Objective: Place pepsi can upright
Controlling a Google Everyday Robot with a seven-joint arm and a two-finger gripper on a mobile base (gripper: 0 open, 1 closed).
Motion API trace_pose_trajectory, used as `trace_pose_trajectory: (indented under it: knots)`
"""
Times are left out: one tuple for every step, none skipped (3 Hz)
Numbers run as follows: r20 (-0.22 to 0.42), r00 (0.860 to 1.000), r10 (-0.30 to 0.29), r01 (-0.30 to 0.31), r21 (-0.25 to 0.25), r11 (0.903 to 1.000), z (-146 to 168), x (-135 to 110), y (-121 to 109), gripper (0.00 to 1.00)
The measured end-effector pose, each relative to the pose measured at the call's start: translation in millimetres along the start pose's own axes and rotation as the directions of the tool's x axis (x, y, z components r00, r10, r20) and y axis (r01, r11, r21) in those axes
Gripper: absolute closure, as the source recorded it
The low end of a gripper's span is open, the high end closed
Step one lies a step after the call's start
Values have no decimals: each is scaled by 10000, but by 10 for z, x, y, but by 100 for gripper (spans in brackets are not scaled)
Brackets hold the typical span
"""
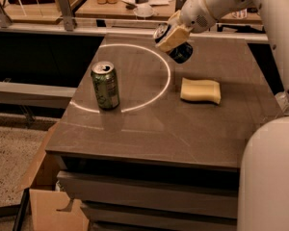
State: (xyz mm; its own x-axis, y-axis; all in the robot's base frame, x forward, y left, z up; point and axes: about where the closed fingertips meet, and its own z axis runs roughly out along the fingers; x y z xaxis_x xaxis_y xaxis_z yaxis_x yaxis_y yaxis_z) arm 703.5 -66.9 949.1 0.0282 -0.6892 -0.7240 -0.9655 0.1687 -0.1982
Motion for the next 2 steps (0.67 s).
trace_pose_trajectory:
  knots:
    - [2894, 9502, 1156, -1206, -6, 9927, -167, -6, -65, 100]
    - [3608, 9198, 1544, -1721, 173, 9849, -212, 50, -106, 100]
